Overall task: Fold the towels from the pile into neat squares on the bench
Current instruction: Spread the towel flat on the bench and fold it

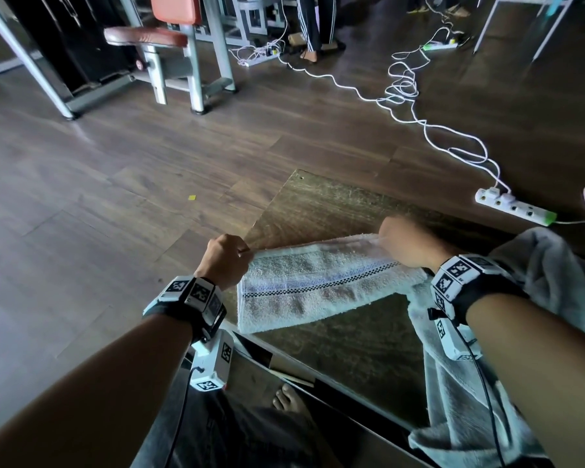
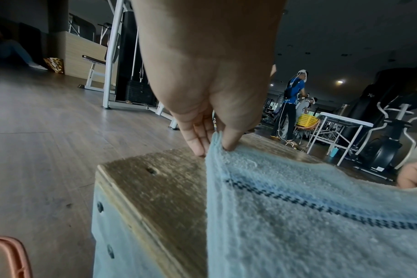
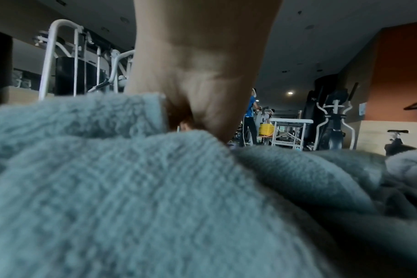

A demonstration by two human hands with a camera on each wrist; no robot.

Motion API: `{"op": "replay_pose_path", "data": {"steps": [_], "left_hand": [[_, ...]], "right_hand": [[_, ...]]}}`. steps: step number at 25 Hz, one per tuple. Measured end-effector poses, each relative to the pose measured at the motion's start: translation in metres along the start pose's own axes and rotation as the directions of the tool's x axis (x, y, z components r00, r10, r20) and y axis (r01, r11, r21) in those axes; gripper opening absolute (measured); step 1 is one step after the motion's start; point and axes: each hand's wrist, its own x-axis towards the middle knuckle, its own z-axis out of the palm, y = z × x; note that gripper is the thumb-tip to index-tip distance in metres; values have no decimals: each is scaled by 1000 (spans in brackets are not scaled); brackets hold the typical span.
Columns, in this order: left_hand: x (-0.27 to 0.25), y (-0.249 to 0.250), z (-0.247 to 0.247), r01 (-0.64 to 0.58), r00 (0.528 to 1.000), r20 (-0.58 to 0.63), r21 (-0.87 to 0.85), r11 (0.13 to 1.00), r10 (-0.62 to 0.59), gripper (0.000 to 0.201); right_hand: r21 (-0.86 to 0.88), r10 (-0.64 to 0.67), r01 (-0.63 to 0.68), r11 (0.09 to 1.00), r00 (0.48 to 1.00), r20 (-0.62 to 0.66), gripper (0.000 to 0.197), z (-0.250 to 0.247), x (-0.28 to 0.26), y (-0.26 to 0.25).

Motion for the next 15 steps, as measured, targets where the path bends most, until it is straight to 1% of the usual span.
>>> {"op": "replay_pose_path", "data": {"steps": [2, 4, 6, 8, 9, 12, 15], "left_hand": [[0, 0, -3, -10, 1000, 27, 10, 1000, 9, 19], [-2, 2, -10, -11, 998, 61, 30, 1000, 9, 20], [-6, 5, -21, -29, 997, 78, 60, 998, 25, 20], [-11, 12, -38, -69, 996, 64, 46, 997, 66, 19], [-15, 17, -48, -92, 995, 48, 32, 995, 90, 19], [-30, 32, -77, -180, 983, 17, 5, 984, 180, 17], [-43, 46, -97, -296, 955, -7, -11, 955, 296, 15]], "right_hand": [[35, 21, -21, 999, 1000, 2, 7, -1, -3, 0], [120, -1, 9, 993, 998, -70, 3, -7, -12, -3], [217, -72, 115, 969, 977, -198, 1, -19, -24, -7], [250, -140, 219, 943, 944, -298, 5, -37, -39, -10], [257, -157, 249, 934, 931, -330, 8, -49, -49, -11], [273, -154, 260, 926, 921, -357, 10, -86, -87, -16], [295, -169, 284, 912, 917, -361, 10, -112, -125, -15]]}}
